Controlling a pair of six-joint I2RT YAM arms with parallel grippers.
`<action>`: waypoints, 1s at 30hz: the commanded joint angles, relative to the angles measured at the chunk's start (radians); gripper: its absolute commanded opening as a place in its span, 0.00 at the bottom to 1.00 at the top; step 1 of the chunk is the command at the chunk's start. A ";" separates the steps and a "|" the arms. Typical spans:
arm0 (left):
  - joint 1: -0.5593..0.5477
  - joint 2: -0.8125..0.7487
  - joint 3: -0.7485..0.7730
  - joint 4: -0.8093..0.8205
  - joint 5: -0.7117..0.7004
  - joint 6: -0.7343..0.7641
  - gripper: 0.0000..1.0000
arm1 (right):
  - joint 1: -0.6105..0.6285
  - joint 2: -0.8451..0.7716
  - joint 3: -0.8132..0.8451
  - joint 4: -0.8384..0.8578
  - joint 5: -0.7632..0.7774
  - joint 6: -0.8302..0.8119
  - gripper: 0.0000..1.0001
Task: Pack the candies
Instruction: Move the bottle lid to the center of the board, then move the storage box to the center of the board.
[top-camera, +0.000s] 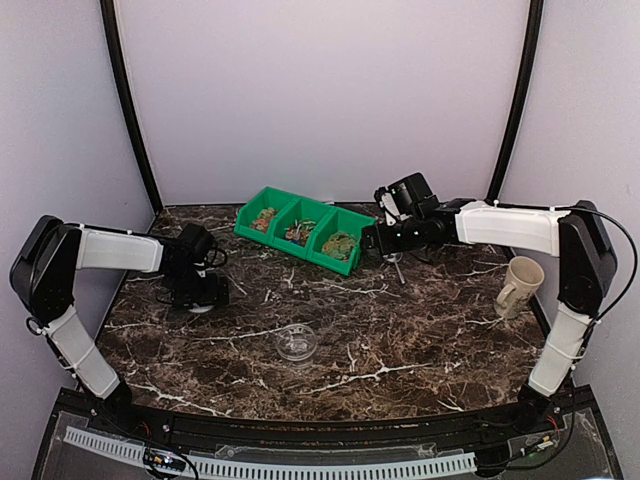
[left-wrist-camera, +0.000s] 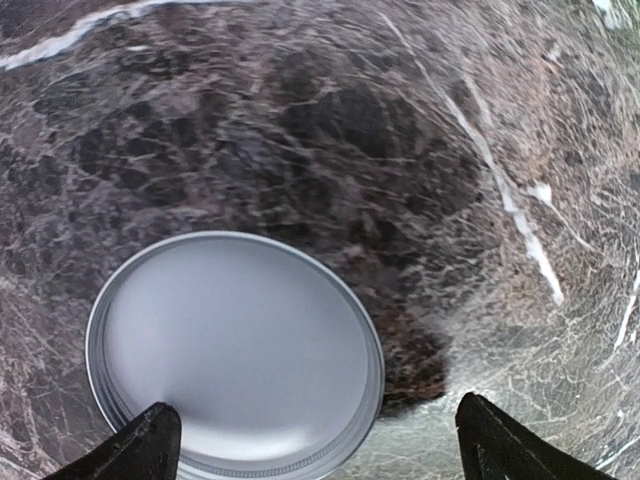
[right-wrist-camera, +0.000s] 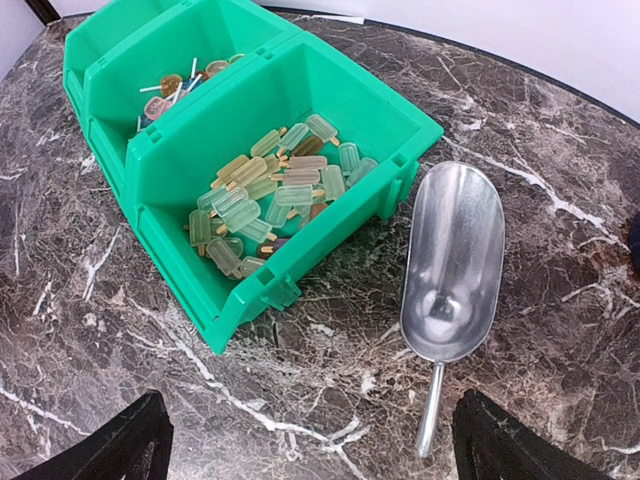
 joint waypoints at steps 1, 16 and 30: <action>0.037 -0.042 -0.060 -0.033 -0.007 -0.040 0.99 | 0.007 -0.020 0.004 0.020 0.012 -0.019 0.98; 0.053 -0.238 -0.129 -0.097 -0.100 -0.027 0.99 | -0.011 0.081 0.101 0.022 0.055 0.054 0.99; 0.053 -0.310 0.068 -0.102 -0.122 0.115 0.99 | 0.040 0.282 0.245 0.021 0.133 0.182 0.84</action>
